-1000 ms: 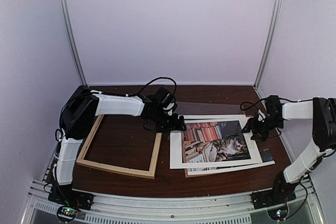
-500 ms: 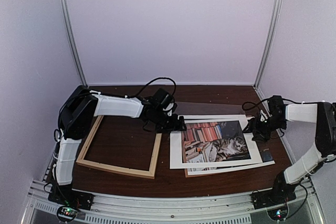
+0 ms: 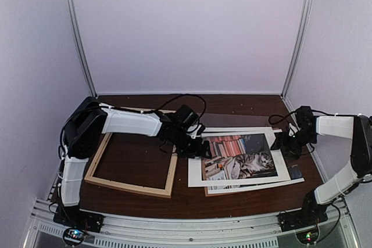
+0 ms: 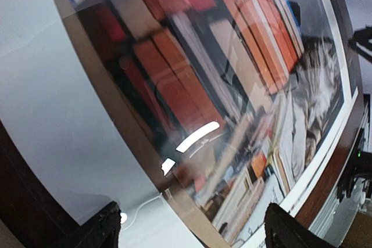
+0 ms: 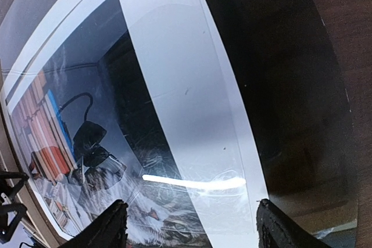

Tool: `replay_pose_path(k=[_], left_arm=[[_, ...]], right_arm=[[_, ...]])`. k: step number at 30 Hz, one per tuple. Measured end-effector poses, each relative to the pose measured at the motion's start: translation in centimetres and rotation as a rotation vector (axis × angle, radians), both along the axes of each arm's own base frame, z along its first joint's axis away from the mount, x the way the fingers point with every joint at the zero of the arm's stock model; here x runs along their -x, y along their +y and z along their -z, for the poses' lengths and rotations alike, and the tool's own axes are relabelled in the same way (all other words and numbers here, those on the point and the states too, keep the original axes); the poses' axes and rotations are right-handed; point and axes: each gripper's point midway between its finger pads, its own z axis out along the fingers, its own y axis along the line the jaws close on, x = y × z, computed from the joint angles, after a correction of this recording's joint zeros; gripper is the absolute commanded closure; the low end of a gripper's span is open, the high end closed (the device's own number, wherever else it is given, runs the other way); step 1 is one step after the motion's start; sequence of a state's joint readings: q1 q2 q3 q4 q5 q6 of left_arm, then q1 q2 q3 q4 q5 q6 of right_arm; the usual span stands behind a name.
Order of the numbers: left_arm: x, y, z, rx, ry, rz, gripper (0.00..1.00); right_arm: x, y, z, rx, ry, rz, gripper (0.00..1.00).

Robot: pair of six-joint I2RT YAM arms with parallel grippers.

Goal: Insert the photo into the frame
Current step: Pick up the glass panel from the mat board.

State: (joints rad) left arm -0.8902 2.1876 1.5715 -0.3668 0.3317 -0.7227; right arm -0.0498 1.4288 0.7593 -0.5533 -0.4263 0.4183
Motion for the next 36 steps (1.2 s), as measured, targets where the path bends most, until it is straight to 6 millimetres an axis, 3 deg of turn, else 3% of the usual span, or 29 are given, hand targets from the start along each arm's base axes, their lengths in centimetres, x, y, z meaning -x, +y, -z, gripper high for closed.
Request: replay_pose_path(k=[5,13,16,19,26,29,36], left_arm=[[4.0,0.2,0.2,-0.047,0.050,0.115,0.15],[4.3,1.8,-0.3,-0.136,0.008,0.213,0.05],[2.4,1.9,-1.7,-0.142,-0.052,0.222,0.04],[-0.9,1.6,-4.0,-0.108,-0.144,0.219,0.03],[-7.9,2.6,-6.0,-0.101,-0.293,0.197,0.02],[-10.7,1.9,-5.4,-0.113,-0.345,0.192,0.02],[-13.6,1.7,-0.7,-0.219,-0.373,0.167,0.02]], right_arm=[[0.1,-0.2,0.4,0.021,0.010,0.003,0.23],[0.3,1.6,0.0,0.044,-0.009,-0.065,0.20],[0.4,3.1,-0.4,0.045,-0.027,-0.114,0.19],[0.4,4.2,-0.6,0.048,-0.038,-0.155,0.15],[-0.5,4.9,-1.4,0.106,-0.077,-0.191,0.10],[-1.6,4.3,-1.8,0.150,-0.092,-0.173,0.09],[-5.6,3.0,-2.2,0.265,-0.111,-0.157,0.09]])
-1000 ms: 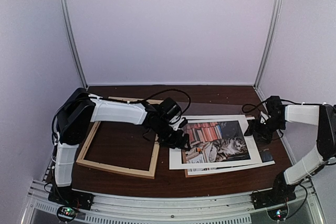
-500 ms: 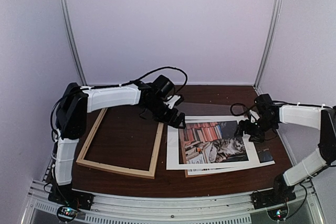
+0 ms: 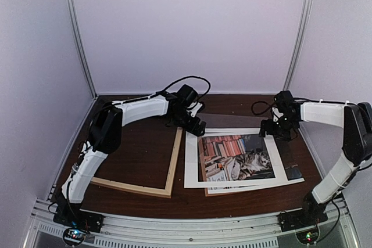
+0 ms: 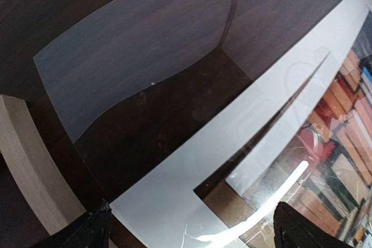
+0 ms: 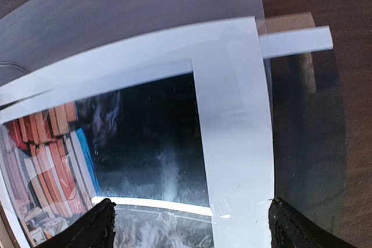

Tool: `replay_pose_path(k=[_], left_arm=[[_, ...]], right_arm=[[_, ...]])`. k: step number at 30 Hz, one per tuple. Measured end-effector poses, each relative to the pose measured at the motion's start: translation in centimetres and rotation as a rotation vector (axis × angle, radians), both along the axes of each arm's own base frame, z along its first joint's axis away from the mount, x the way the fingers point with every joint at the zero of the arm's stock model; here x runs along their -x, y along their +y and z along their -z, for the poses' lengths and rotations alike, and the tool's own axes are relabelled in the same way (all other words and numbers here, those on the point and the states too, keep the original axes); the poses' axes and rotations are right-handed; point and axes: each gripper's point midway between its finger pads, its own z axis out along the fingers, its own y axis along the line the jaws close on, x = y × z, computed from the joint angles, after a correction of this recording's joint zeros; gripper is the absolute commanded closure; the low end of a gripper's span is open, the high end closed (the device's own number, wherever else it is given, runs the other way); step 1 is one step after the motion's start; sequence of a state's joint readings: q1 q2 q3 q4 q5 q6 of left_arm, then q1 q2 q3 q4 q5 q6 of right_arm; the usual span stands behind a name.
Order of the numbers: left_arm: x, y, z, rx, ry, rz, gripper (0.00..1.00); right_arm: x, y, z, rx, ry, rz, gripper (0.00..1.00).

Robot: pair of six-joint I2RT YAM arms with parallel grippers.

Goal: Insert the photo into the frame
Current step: Pick up the glass panel from the mat board.

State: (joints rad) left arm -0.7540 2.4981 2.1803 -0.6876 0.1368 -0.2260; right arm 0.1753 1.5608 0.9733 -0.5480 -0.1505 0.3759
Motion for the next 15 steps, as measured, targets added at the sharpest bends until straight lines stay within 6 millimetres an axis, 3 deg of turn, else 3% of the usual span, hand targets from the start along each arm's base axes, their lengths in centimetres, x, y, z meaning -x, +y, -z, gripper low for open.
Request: replay_pose_path(k=[2,8,15], left_arm=[[-0.6,0.2,0.8,-0.019,-0.012,-0.025,0.02],[-1.5,0.7,0.7,-0.013,-0.009,-0.112,0.03],[-2.0,0.9,0.6,0.012,0.014,-0.198,0.03]], right_arm=[[-1.8,-0.2,-0.5,0.030,-0.023,-0.001,0.09],[-7.7,-0.3,-1.1,0.070,-0.084,0.002,0.10],[-12.9,-1.4,1.5,0.082,-0.061,0.035,0.11]])
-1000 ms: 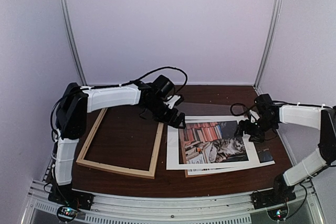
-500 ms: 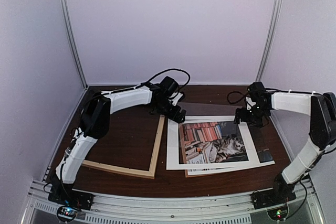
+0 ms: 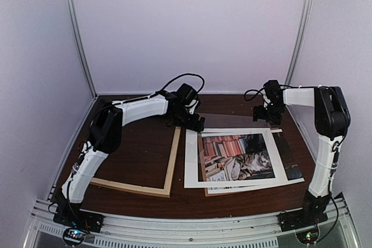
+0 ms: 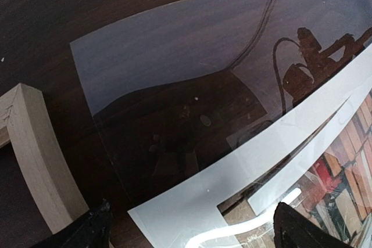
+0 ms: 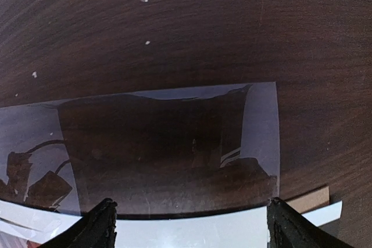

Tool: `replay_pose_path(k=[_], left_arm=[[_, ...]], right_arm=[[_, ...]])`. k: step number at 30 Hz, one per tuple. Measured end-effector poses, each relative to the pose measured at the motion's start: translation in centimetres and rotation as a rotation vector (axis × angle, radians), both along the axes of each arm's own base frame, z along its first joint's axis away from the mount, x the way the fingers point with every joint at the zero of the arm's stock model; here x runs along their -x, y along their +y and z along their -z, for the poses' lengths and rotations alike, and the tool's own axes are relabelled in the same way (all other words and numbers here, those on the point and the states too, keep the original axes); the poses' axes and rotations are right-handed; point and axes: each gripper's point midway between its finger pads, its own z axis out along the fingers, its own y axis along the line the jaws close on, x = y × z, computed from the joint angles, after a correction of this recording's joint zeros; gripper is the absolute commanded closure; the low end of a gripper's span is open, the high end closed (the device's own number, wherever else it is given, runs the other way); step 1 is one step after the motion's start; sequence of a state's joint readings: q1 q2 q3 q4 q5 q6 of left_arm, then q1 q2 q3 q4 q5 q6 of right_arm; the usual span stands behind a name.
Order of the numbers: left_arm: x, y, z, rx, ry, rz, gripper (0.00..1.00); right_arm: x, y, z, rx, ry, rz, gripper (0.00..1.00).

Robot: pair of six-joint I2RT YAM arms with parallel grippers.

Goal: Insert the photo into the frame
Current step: Pick up the glass panel from the mat board.

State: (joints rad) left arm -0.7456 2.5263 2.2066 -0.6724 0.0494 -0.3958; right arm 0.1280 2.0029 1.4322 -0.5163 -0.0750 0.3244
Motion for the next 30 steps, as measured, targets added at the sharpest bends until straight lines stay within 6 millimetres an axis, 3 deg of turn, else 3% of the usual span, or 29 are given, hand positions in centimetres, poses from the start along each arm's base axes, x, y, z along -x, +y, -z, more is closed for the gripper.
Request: replay_pose_path(k=[4,11,18,30], left_arm=[[-0.2,0.2,0.0,0.014,0.017,-0.044,0.03],[-0.4,0.7,0.1,0.038,0.050,-0.096,0.07],[-0.5,-0.4,0.8,0.081,0.090,-0.094,0.11],[-0.7,-0.7,0.7,0.154,0.144,-0.123,0.14]], right_arm=[[-0.9,-1.0,1.4,0.002,0.025,0.024,0.11],[-1.3,-3.3,1.5,-0.004,0.028,0.070,0.12],[-1.5,-4.8,2.6,-0.029,0.049,0.097,0.13],[-2.0,-3.2,2.3,-0.141,0.042,0.079,0.21]])
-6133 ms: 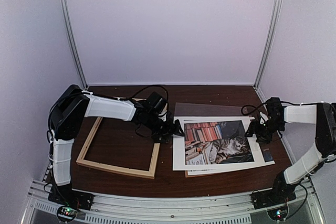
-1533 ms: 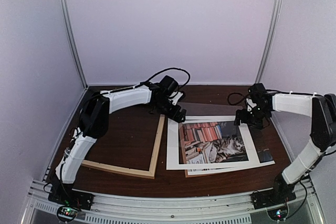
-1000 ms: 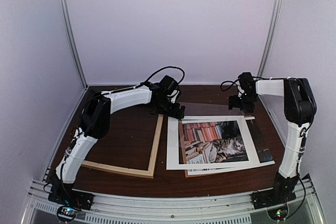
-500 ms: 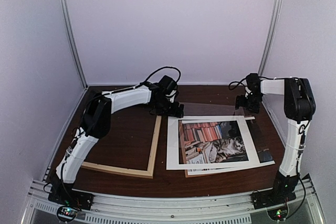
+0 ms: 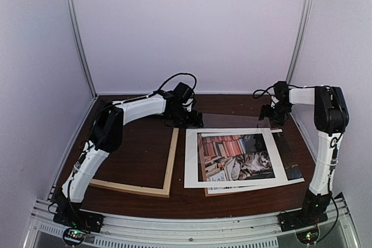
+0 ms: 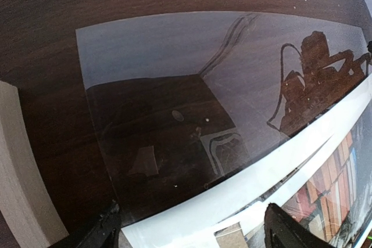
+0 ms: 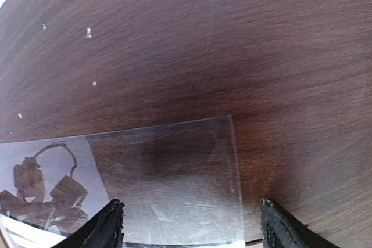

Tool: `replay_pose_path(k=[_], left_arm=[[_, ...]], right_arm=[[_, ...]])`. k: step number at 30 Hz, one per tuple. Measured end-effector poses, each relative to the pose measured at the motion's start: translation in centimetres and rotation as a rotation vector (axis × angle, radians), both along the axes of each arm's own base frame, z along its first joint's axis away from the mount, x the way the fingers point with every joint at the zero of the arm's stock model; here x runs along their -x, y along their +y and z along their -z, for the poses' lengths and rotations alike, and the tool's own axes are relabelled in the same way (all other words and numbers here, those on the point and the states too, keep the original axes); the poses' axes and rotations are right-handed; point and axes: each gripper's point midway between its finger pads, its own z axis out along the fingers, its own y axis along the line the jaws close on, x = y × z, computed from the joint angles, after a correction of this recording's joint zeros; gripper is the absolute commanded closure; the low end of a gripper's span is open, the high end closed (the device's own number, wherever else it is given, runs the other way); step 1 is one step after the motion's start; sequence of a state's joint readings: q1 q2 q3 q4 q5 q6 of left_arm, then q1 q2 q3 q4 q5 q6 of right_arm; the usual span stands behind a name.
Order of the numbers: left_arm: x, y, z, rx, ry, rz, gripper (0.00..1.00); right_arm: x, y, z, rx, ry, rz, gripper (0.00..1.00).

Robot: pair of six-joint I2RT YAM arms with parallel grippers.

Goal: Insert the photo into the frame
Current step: Pick up the glass panel from the mat board.

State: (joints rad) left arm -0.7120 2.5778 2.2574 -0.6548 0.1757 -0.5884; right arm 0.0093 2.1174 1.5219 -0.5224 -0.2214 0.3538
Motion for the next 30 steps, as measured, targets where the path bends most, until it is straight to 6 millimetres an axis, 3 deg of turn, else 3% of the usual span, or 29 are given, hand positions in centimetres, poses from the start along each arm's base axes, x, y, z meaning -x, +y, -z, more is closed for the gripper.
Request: replay_pose_path(k=[7,30], left_arm=[[0.0,-0.1,0.0,0.035,-0.015,-0.007,0.15],[0.6,-0.4,-0.1,0.079,-0.042,-0.015,0.16]], right_arm=[[-0.2,0.1,-0.3,-0.124,-0.020,0.038,0.29],[0.9,-0.4,-1.0,-0.452,-0.082,0.066,0.36]])
